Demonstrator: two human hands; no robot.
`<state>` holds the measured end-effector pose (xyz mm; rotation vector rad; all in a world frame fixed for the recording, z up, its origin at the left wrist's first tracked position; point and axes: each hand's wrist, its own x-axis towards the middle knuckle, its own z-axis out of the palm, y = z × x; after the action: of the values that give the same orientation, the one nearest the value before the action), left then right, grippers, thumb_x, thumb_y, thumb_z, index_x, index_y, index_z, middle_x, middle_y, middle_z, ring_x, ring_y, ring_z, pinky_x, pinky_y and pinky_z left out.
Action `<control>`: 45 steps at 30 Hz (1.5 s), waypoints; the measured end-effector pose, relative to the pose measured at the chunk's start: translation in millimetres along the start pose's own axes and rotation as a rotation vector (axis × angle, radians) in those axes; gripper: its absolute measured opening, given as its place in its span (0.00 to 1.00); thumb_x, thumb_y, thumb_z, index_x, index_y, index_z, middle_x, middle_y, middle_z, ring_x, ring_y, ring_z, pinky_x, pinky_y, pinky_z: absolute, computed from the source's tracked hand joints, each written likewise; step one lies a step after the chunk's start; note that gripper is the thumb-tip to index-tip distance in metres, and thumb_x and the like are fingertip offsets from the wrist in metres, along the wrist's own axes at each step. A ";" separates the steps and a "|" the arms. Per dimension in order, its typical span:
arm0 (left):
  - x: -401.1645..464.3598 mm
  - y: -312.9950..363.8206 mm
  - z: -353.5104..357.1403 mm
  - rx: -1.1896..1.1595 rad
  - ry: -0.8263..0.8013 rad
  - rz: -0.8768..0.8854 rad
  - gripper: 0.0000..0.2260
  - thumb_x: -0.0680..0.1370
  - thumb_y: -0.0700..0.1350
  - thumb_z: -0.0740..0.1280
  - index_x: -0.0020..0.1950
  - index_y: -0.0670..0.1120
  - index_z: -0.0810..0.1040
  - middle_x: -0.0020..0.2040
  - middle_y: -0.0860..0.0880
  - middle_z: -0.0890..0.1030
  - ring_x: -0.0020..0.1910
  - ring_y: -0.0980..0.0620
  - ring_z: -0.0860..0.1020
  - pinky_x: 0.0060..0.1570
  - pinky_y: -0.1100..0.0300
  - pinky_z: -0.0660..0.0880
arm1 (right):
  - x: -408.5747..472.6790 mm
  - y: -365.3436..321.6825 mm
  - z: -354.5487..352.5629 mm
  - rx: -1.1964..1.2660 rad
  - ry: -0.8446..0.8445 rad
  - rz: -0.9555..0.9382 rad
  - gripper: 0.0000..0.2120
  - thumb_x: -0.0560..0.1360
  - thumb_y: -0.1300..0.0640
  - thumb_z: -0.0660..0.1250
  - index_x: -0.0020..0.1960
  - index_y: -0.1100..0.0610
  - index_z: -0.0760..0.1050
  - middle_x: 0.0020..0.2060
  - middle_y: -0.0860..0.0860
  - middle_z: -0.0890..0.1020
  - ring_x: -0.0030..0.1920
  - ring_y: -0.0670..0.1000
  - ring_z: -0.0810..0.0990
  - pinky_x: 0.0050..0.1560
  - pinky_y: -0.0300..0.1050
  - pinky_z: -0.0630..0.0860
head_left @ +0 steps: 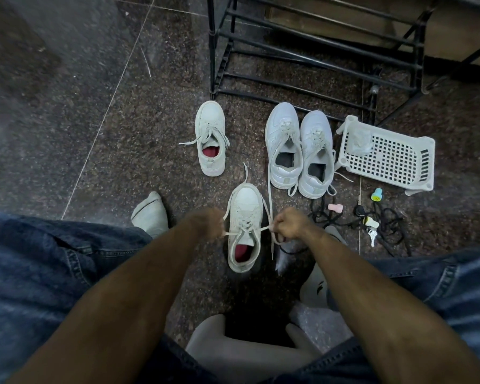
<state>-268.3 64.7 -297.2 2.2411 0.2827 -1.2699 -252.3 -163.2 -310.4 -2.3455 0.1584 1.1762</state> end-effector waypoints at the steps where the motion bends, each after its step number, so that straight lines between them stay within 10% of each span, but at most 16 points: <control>1: -0.3 -2.1 -7.7 0.023 0.022 -0.034 0.14 0.78 0.41 0.65 0.62 0.38 0.77 0.60 0.41 0.80 0.59 0.43 0.78 0.51 0.58 0.73 | -0.8 4.4 -9.1 -0.056 0.013 0.020 0.08 0.75 0.58 0.70 0.38 0.58 0.82 0.27 0.50 0.82 0.28 0.48 0.78 0.34 0.42 0.77; 7: -13.5 -12.7 -34.2 0.089 -0.020 -0.020 0.14 0.79 0.46 0.66 0.59 0.39 0.80 0.59 0.40 0.80 0.57 0.44 0.78 0.50 0.64 0.72 | -9.1 3.1 -24.5 -0.186 -0.035 0.002 0.07 0.74 0.60 0.69 0.39 0.60 0.82 0.32 0.54 0.84 0.33 0.51 0.80 0.48 0.51 0.81; 12: -7.4 18.8 -44.8 -0.539 0.195 0.190 0.08 0.76 0.38 0.66 0.38 0.41 0.81 0.35 0.46 0.81 0.37 0.50 0.78 0.46 0.56 0.74 | -29.5 -38.1 -46.5 0.165 -0.157 -0.171 0.08 0.76 0.59 0.69 0.40 0.59 0.80 0.26 0.52 0.78 0.38 0.53 0.80 0.46 0.39 0.71; 19: -38.4 78.3 -30.1 -0.686 -0.102 0.255 0.11 0.81 0.47 0.61 0.50 0.44 0.81 0.30 0.50 0.76 0.19 0.57 0.66 0.40 0.54 0.81 | -50.8 -73.9 -68.4 0.662 -0.088 -0.380 0.10 0.79 0.62 0.64 0.40 0.62 0.78 0.23 0.53 0.75 0.27 0.49 0.72 0.30 0.37 0.72; 24: -56.9 91.8 -32.3 -0.495 -0.126 0.192 0.16 0.79 0.52 0.60 0.39 0.42 0.78 0.32 0.46 0.79 0.27 0.50 0.79 0.36 0.58 0.79 | -45.7 -67.2 -54.7 0.722 0.087 -0.127 0.09 0.79 0.57 0.61 0.45 0.60 0.77 0.31 0.55 0.77 0.29 0.50 0.74 0.34 0.45 0.78; 32: -87.5 129.6 -59.4 -0.191 -0.134 0.357 0.11 0.76 0.43 0.65 0.46 0.34 0.79 0.32 0.43 0.83 0.32 0.46 0.81 0.37 0.53 0.80 | -52.6 -61.0 -45.8 0.322 -0.395 0.066 0.14 0.80 0.55 0.56 0.42 0.58 0.76 0.32 0.53 0.78 0.30 0.50 0.78 0.36 0.49 0.80; 37: -99.1 140.6 -69.9 -0.095 -0.192 0.415 0.11 0.76 0.43 0.65 0.47 0.35 0.79 0.40 0.38 0.83 0.39 0.44 0.81 0.37 0.54 0.80 | -54.8 -65.6 -72.6 0.324 -0.372 0.009 0.20 0.80 0.62 0.53 0.34 0.56 0.78 0.26 0.50 0.73 0.25 0.47 0.67 0.35 0.47 0.79; 45: -101.1 145.2 -91.8 -0.407 -0.074 0.598 0.14 0.78 0.45 0.67 0.35 0.40 0.82 0.36 0.38 0.83 0.35 0.45 0.83 0.40 0.53 0.81 | -54.3 -65.3 -111.9 0.558 -0.146 -0.389 0.19 0.75 0.73 0.58 0.35 0.57 0.80 0.34 0.55 0.83 0.34 0.52 0.79 0.37 0.48 0.81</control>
<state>-192.7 2.9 -123.4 1.7369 -0.1445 -0.8731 -184.7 -167.8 -187.3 -1.7017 -0.0221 0.9528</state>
